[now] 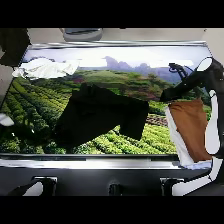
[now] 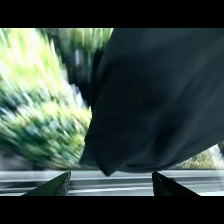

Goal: Fold the shirts.

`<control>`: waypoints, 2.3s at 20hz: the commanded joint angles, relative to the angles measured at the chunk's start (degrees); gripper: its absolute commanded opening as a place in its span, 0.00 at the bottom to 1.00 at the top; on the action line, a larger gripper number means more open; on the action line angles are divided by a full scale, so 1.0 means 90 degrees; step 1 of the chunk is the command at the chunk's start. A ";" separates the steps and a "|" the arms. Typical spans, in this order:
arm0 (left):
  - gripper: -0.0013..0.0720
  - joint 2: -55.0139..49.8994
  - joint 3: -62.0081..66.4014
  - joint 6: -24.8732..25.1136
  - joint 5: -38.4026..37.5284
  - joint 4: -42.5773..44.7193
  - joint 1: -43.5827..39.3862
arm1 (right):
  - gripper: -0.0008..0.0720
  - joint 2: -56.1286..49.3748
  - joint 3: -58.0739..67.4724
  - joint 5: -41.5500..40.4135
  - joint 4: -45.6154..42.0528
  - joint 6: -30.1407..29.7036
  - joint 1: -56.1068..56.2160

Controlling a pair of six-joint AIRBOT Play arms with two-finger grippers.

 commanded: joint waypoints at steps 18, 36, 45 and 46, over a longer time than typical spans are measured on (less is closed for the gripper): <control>0.05 0.0087 -0.1613 0.0437 0.2166 -0.1265 0.0034 | 0.79 -0.0440 -0.1287 -0.1428 0.0381 -0.0092 0.0369; 0.05 0.1387 0.2540 0.0170 0.1455 -0.0663 0.0036 | 0.07 0.1030 -0.0459 -0.1664 0.1484 -0.0597 0.0362; 0.05 0.1906 0.9216 -0.1132 0.1528 0.0930 0.0034 | 0.07 0.6028 0.1056 -0.3895 -0.1554 0.0670 0.0362; 0.05 0.1953 0.9216 -0.1134 0.1523 0.0787 0.0034 | 0.07 0.6212 0.1056 -0.3898 -0.1552 0.0670 0.0362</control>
